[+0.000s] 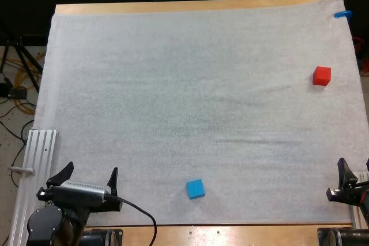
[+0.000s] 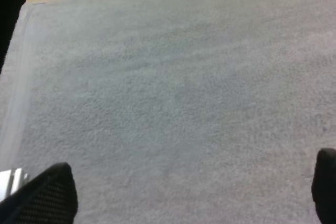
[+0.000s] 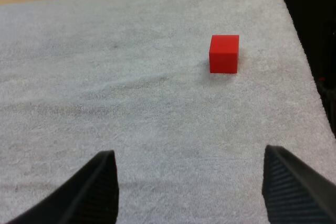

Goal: Stack red cube on blue cube

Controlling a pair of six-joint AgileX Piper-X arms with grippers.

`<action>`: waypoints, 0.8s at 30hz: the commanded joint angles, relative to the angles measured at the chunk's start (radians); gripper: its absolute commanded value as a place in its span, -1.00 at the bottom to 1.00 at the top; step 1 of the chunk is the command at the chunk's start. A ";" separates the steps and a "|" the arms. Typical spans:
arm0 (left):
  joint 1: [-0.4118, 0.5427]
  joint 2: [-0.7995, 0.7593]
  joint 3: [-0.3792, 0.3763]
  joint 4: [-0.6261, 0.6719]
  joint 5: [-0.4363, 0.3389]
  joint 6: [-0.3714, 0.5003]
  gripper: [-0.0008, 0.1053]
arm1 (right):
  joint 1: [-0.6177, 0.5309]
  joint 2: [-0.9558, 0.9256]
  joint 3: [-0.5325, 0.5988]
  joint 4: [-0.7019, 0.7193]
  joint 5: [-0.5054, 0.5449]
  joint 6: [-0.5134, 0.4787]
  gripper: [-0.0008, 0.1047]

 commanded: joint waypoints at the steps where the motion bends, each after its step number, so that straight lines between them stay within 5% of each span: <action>1: -0.003 -0.136 -0.002 -0.025 0.015 -0.010 0.65 | -0.001 -0.038 -0.007 -0.018 0.016 0.004 0.11; 12: -0.045 0.005 -0.116 -0.026 0.094 -0.057 0.65 | -0.001 0.135 -0.153 0.047 0.071 -0.003 0.11; 24: -0.332 0.192 -0.238 -0.026 0.172 -0.073 0.65 | -0.001 0.439 -0.307 0.150 0.007 0.004 0.11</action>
